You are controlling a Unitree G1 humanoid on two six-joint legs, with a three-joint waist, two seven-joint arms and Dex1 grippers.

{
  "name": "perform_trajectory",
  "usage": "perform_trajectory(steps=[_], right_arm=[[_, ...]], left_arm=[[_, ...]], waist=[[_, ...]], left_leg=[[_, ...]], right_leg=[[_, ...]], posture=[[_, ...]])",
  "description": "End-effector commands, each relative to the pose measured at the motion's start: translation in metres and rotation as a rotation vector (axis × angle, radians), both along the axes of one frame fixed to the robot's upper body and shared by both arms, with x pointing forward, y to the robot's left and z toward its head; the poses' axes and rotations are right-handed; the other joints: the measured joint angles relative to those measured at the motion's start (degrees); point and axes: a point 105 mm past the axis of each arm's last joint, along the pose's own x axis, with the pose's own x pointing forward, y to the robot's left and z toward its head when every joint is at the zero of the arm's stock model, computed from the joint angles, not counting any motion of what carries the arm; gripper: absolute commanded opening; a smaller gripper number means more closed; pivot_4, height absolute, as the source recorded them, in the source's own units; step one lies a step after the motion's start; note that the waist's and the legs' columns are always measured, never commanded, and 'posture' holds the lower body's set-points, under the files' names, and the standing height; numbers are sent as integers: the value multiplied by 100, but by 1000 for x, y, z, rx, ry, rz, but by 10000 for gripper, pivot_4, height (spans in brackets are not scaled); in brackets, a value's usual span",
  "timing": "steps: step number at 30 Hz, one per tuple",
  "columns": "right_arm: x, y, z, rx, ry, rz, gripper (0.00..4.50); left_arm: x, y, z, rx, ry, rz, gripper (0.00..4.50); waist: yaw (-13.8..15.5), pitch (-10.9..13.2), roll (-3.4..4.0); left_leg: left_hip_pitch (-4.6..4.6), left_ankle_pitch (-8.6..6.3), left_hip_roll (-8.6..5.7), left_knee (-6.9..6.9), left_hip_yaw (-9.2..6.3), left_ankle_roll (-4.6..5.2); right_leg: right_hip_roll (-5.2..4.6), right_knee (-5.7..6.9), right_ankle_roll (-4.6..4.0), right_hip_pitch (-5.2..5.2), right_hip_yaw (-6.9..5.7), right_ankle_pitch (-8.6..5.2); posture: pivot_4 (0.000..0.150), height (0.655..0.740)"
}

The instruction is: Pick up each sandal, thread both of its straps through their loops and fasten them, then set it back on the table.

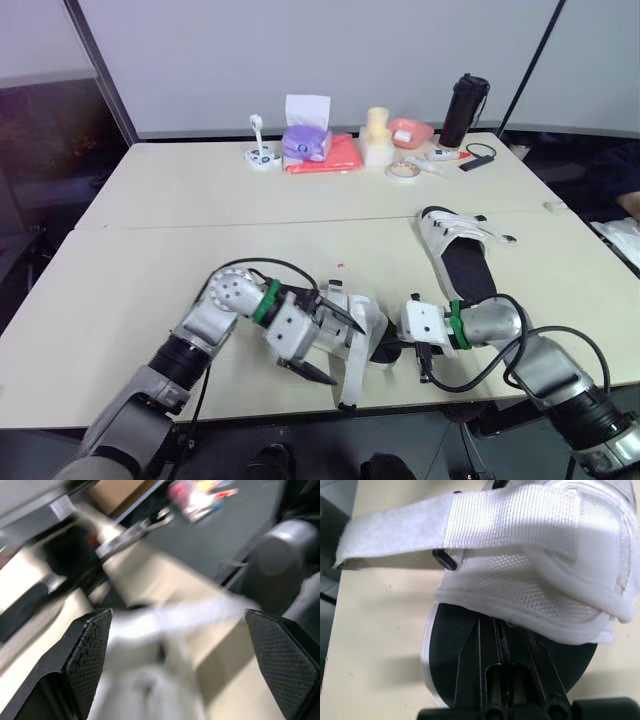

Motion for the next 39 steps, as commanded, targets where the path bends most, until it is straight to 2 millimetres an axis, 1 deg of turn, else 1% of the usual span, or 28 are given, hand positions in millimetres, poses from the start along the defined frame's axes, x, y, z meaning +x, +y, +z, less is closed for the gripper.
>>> perform_trajectory(steps=[1, 2, 3, 5, 6, 7, 10, 11, 12, 14, 16, 18, 21, 26, 28, 35, 39], right_arm=[[2, -19, -33, -93, 112, -66, 0], [2, -18, -33, -93, 110, -62, 0], [2, -17, -33, -91, 108, -60, 0], [1, -15, -33, -87, 105, -56, 0], [-1, -13, -33, -85, 104, -54, 0], [-4, -13, -34, -81, 107, -52, 0], [-14, -9, -39, -83, 118, -36, 0], [-16, -7, -39, -83, 119, -33, 0], [-18, -6, -39, -82, 118, -31, 0], [-19, -6, -37, -79, 114, -35, 0], [-18, -8, -37, -85, 105, -41, 0], [-18, -6, -36, -81, 97, -49, 0], [-16, -2, -31, -62, 87, -59, 0], [-24, 4, -25, -32, 84, -66, 0], [-26, 5, -24, -22, 84, -78, 0], [-35, 9, -23, 7, 106, -116, 0], [-37, 8, -23, 3, 111, -130, 0]], left_arm=[[31, 15, 19, -90, 71, 238, 43728], [37, 19, 21, -107, 107, 294, 43728], [42, 25, 24, -137, 197, 359, 43728], [42, 37, 27, -174, 407, 435, 43728], [37, 43, 27, -169, 526, 451, 43728], [27, 49, 26, -147, 647, 441, 43728], [-9, 63, 27, -73, 1001, 363, 43728], [-17, 66, 26, -54, 1075, 352, 43728], [-23, 68, 24, -37, 1112, 354, 43728], [-34, 63, 18, 0, 1169, 348, 43728], [-46, 51, 6, 39, 1210, 338, 43728], [-51, 43, -8, 67, 1199, 362, 43728], [-53, 30, -23, 80, 1198, 381, 43728], [-45, 11, -48, 70, 1160, 430, 43728], [-45, 5, -53, 58, 1155, 430, 43728], [-39, -17, -54, -21, 1178, 448, 43728], [-37, -24, -49, -58, 1201, 451, 43728]], waist=[[-7, 0, 0], [-10, 0, 0], [-16, 0, 0], [-24, 0, 0], [-35, 0, 1], [-50, 0, 1], [-60, 1, 6], [-60, 2, 7], [-49, 2, 7], [-12, 2, 5], [1, 1, 5], [-6, 1, 5], [-3, 1, 5], [6, 0, 7], [7, 1, 7], [13, 1, 7], [25, 1, 7]], left_leg=[[0, 0, 0, 0, 0, 0], [2, 0, 1, 0, 0, 1], [3, 1, 2, 0, -1, 1], [2, 1, 4, 0, -1, 1], [2, 1, 5, 0, -1, 1], [2, 0, 6, -2, -3, 1], [2, -1, 9, -18, -3, 0], [2, -2, 10, -20, -4, 1], [1, -2, 10, -23, -3, 1], [2, -2, 10, -22, -4, 0], [2, -3, 10, -21, -3, -2], [2, -5, 11, -21, -4, -4], [-3, -4, 13, -23, -3, -3], [-8, -4, 13, -25, 0, -3], [-13, -5, 13, -28, 0, -2], [-26, -13, 12, -31, 2, -1], [-28, -13, 11, -30, 3, -1]], right_leg=[[0, -3, 0, 2, 0, 0], [0, -6, 0, 2, 1, 0], [0, -6, 0, 2, 1, 0], [3, -3, 2, -1, 0, 1], [4, -1, 5, -2, 1, 3], [4, 0, 13, -4, 1, 6], [4, 1, 17, -11, 4, 8], [3, 2, 17, -13, 4, 8], [4, 1, 16, -15, 4, 8], [4, 0, 0, -29, 2, -1], [0, -9, -6, -27, 3, -4], [-4, -16, -23, -23, 5, -12], [-6, -18, -26, -18, 9, -13], [-7, -24, -29, -18, 9, -14], [-8, -32, -29, -20, 9, -14], [-9, -38, -27, -32, 9, -14], [-9, -39, -26, -32, 9, -14]], posture=[[1500, 7344], [1500, 7344], [1500, 7344], [1500, 7344], [1500, 7344], [1500, 7344], [1500, 7344], [1500, 7344], [1500, 7344], [1500, 7344], [1500, 7344], [1500, 7344], [1500, 7344], [1500, 7344], [1500, 7344], [1500, 7344], [1500, 7344]])
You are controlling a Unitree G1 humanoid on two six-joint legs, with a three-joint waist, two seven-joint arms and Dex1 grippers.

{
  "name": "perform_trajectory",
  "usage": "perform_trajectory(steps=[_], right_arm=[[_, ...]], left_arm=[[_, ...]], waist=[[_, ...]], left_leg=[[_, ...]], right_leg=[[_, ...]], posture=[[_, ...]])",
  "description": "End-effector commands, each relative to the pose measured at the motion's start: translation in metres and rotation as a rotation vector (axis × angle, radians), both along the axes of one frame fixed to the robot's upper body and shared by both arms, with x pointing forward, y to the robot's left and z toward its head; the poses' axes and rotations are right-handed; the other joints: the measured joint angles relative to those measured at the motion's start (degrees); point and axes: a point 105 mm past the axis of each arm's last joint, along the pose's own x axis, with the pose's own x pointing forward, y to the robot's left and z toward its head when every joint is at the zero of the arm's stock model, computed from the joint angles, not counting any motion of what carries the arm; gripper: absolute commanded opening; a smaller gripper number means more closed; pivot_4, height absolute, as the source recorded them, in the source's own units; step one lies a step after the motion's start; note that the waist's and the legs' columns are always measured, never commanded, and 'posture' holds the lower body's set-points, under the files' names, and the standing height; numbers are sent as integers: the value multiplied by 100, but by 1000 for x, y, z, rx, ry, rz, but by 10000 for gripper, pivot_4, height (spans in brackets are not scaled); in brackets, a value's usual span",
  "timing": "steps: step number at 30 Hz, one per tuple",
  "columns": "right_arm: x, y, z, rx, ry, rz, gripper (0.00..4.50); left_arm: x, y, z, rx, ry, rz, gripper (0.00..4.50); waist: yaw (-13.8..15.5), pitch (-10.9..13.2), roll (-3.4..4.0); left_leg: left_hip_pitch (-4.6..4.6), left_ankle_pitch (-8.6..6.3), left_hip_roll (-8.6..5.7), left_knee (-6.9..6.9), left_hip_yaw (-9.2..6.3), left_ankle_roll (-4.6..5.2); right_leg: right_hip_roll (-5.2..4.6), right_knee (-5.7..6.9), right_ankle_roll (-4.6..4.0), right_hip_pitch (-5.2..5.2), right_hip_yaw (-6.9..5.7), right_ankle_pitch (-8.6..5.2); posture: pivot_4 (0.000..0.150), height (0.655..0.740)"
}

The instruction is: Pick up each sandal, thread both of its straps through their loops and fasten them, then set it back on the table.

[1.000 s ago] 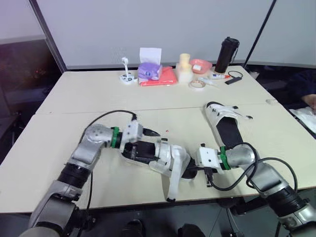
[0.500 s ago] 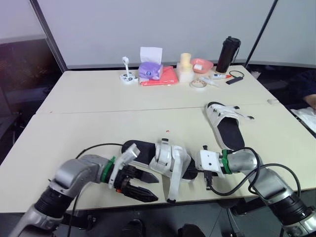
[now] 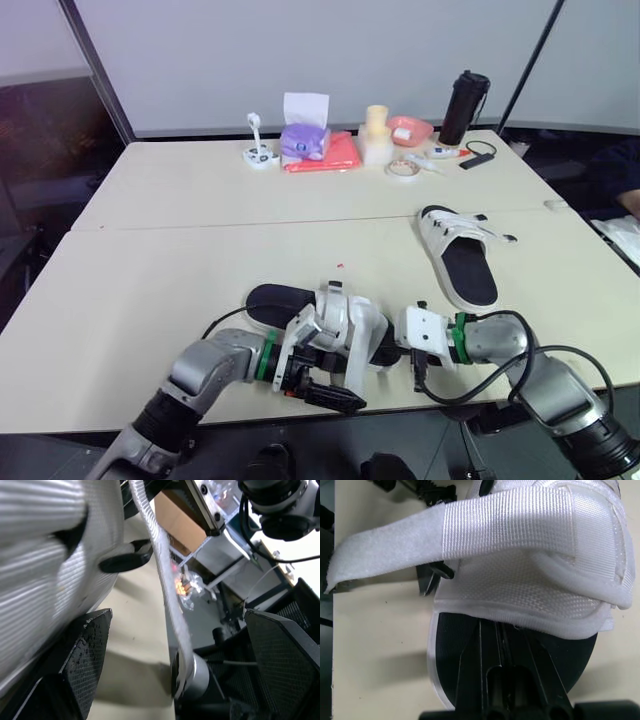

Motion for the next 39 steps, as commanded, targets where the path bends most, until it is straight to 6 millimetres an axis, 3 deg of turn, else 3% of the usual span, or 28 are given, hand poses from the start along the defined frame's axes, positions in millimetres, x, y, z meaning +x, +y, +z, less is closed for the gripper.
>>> perform_trajectory(steps=[1, 3, 6, 13, 16, 21, 25, 28, 32, 39], right_arm=[[-17, 3, -22, -29, 111, 25, 0], [-17, 3, -22, -27, 112, 20, 0], [-17, 3, -22, -28, 112, 18, 0], [-18, 6, -24, -28, 111, 20, 0], [-17, 5, -26, -36, 109, 21, 0], [-14, 7, -26, -32, 98, 15, 0], [-10, 7, -25, -29, 87, 8, 0], [-8, 8, -26, -28, 80, 5, 0], [-5, 9, -26, -25, 73, 1, 0], [-8, 11, -28, -24, 71, -4, 0]], left_arm=[[5, -3, 9, -32, -18, 29, 43728], [6, -3, 9, -37, -13, 33, 43728], [6, -4, 10, -43, -7, 40, 34929], [9, -6, 21, -92, 32, 63, 208], [9, -2, 27, -104, 54, 57, 208], [12, 21, 59, -159, 89, 2, 208], [30, 31, 89, -225, 104, -15, 208], [47, 26, 97, -219, 73, -25, 208], [62, 11, 100, -198, 47, -75, 208], [62, -7, 79, -137, 45, -186, 208]], waist=[[18, 0, 0], [30, 0, 0], [64, 0, 0], [83, 0, 0], [82, 1, -1], [49, 3, -1], [37, 3, -2], [-17, 4, -3], [-41, 6, -7], [-50, 8, -9]], left_leg=[[0, 0, 0, 2, 0, 0], [0, 0, 0, 4, 0, 0], [0, -1, 0, 4, 1, -1], [0, -1, 1, 0, 0, -1], [3, -4, 1, 5, 1, -5], [3, -8, 6, -2, 0, -12], [3, -3, 6, -2, 0, -4], [3, -3, 5, -2, 1, -4], [2, -2, 3, -6, 10, -3], [2, -2, 3, -8, 18, -3]], right_leg=[[0, 0, 0, 1, -1, 0], [0, 0, -1, 3, -1, 0], [0, -1, -1, 2, 0, 0], [2, -2, 0, 0, -2, -1], [1, -2, -1, 3, -2, 0], [5, -1, -3, -2, -3, -1], [6, -1, -3, -23, -4, -2], [6, -1, -3, -23, -4, -1], [10, 0, 2, -15, -5, 1], [16, 1, 4, -8, -6, 2]], posture=[[1500, 7344], [1500, 7344], [1500, 7344], [1500, 7344], [1500, 7344], [1500, 7344], [1500, 7344], [1500, 7344], [1500, 7344], [1500, 7344]])
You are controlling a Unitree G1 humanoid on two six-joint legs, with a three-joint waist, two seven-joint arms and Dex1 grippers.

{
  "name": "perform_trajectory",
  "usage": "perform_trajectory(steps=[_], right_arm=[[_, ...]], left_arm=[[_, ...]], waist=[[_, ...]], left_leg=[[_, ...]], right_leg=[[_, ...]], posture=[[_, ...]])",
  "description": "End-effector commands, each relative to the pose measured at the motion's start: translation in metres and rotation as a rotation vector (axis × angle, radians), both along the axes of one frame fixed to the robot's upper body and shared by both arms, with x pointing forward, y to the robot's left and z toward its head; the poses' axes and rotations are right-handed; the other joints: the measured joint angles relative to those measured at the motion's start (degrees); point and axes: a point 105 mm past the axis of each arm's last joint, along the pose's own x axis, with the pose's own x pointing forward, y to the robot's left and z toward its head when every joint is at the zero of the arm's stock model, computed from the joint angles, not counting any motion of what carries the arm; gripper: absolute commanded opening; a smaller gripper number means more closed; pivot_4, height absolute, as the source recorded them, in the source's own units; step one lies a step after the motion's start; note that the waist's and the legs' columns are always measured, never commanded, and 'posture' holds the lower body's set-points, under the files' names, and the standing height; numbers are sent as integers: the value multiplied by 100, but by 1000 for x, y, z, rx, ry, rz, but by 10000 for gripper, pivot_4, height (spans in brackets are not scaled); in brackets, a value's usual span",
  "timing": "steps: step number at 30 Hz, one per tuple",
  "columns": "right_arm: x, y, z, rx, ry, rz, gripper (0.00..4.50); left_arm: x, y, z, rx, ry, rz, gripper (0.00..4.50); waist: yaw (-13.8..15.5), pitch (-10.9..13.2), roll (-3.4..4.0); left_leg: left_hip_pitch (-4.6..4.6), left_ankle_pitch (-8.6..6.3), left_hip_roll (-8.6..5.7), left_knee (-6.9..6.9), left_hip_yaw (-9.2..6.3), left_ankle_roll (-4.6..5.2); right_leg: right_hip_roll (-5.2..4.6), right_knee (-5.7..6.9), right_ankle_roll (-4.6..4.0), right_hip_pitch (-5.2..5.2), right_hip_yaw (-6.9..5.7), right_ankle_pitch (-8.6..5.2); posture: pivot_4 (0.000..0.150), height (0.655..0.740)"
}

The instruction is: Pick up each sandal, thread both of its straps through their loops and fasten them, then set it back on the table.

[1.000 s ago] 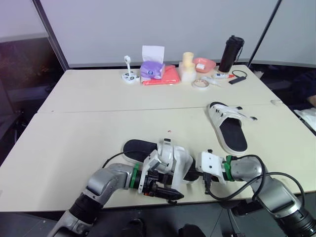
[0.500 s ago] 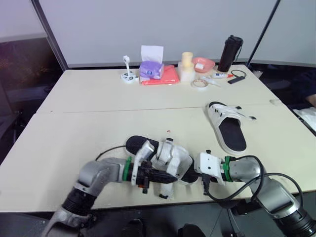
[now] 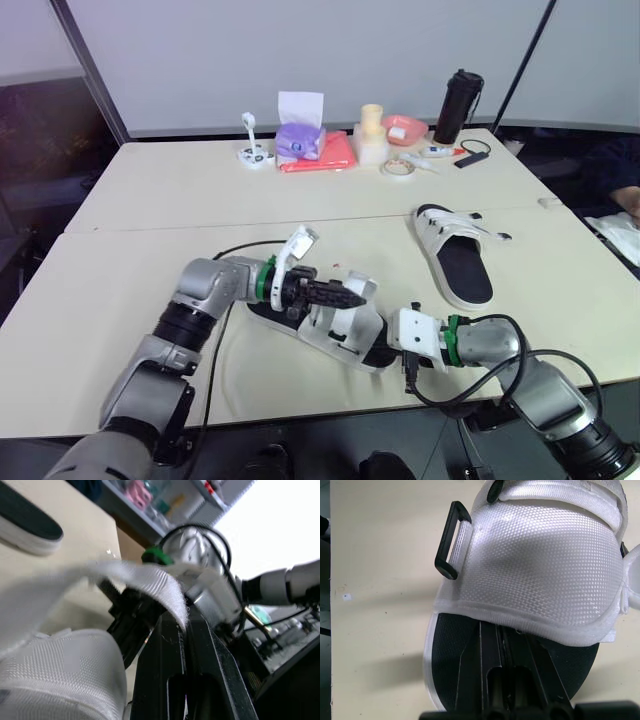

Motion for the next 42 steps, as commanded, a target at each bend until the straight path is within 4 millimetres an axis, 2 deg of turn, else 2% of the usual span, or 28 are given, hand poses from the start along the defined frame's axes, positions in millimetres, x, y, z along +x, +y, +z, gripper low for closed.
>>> perform_trajectory(steps=[1, 14, 20, 26, 42], right_arm=[[-11, 0, -27, -41, 97, -8, 0], [-16, 1, -28, -40, 98, -20, 0], [-16, 1, -29, -47, 96, -18, 0], [-17, 1, -30, -52, 96, -17, 0], [-18, 2, -33, -57, 99, -16, 0]], left_arm=[[-2, -7, 1, 2, -46, -66, 208], [9, -23, 8, -37, -59, -66, 208], [13, -29, -1, -27, -66, -44, 208], [10, -26, -10, -1, -68, -62, 208], [2, -20, -9, -9, 41, -92, 208]], waist=[[6, 1, -2], [13, 3, -5], [16, 3, -5], [17, 3, -5], [12, 3, -5]], left_leg=[[0, 0, 0, 0, 0, 0], [-6, 0, 2, 0, -6, 0], [-6, 0, 1, 1, -6, 0], [-6, 0, 0, 1, -6, 0], [-6, 0, 0, 1, -6, 0]], right_leg=[[0, 0, 0, 0, 0, 0], [-2, 0, 12, -3, -2, 4], [-2, 0, 19, -2, -4, 7], [-2, 0, 20, -1, -4, 7], [-2, 0, 24, -1, -6, 8]], posture=[[1500, 7344], [1500, 7344], [1500, 7344], [1500, 7344], [1500, 7344]])
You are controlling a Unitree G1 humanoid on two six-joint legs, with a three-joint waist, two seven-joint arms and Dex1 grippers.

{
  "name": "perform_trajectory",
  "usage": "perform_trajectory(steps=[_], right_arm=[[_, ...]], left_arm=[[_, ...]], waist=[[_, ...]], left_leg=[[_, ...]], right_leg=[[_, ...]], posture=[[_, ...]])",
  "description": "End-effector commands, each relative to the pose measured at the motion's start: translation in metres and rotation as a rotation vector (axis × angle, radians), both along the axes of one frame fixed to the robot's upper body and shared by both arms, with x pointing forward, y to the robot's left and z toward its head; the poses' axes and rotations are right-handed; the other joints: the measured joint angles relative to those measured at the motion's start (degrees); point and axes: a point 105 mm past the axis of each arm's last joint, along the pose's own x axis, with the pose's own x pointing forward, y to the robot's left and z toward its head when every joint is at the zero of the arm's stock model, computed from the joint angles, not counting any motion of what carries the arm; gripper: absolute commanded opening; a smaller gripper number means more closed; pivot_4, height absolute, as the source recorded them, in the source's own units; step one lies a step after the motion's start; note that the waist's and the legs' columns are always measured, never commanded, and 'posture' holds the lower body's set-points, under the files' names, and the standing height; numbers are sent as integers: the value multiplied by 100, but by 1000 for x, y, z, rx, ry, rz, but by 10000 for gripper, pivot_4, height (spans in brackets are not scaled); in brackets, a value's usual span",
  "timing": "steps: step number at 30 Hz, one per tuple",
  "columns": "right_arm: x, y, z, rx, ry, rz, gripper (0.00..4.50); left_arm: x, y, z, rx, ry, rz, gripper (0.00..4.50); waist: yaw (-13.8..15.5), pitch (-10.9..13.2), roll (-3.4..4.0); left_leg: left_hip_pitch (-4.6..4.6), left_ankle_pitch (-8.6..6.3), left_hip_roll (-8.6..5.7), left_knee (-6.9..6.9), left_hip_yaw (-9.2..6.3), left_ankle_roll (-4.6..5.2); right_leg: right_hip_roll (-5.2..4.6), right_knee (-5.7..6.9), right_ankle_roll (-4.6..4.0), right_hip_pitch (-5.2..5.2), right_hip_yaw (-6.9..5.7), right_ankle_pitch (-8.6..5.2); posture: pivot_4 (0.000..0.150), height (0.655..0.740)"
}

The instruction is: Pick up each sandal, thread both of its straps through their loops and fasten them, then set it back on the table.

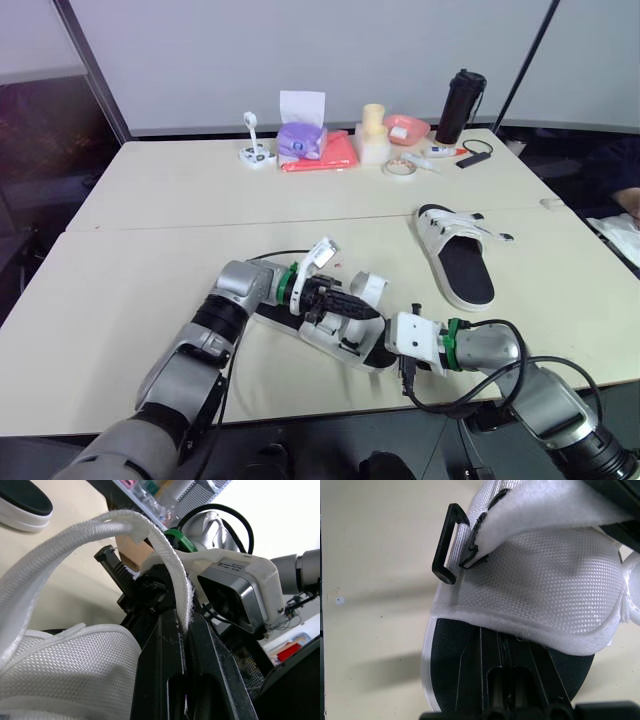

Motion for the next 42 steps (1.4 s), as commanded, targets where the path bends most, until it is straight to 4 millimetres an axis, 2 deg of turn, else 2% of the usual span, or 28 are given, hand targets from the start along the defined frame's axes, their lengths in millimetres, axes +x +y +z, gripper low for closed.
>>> perform_trajectory(steps=[1, 12, 21, 24, 32, 42], right_arm=[[-15, 1, -31, -46, 127, 6, 0], [-14, 0, -31, -48, 123, -1, 0], [-11, -2, -31, -58, 115, -3, 0], [-10, -2, -30, -59, 113, -2, 0], [-10, -2, -31, -61, 113, 2, 0], [-11, -3, -31, -64, 114, 1, 0]], left_arm=[[-4, -2, 3, -22, 14, -16, 208], [-4, -5, 7, -33, 28, -17, 208], [-11, -3, -16, 40, -43, -41, 208], [-12, -2, -25, 66, -91, -42, 208], [4, -8, -38, 50, -334, 62, 208], [6, -9, -24, -74, -361, 83, 208]], waist=[[1, 0, 0], [4, 0, 0], [8, -1, 1], [7, -2, 2], [19, -4, 2], [20, -5, 2]], left_leg=[[0, 0, 0, 0, 0, 0], [0, 0, 0, 0, 0, 0], [1, 0, 0, 1, -1, 0], [2, 0, 0, 1, 0, 0], [5, 0, 1, 1, -2, 0], [7, 0, -1, 6, -4, 0]], right_leg=[[0, 0, 0, 0, 0, 0], [0, 0, 1, 1, 0, 0], [-1, 0, 0, 4, 0, 0], [-1, 0, -1, 4, 0, 0], [-3, -1, -2, 8, 0, -1], [-4, -1, -1, 16, -3, -1]], posture=[[1500, 7344], [1500, 7344], [1500, 7344], [1500, 7344], [1500, 7344], [1500, 7344]])
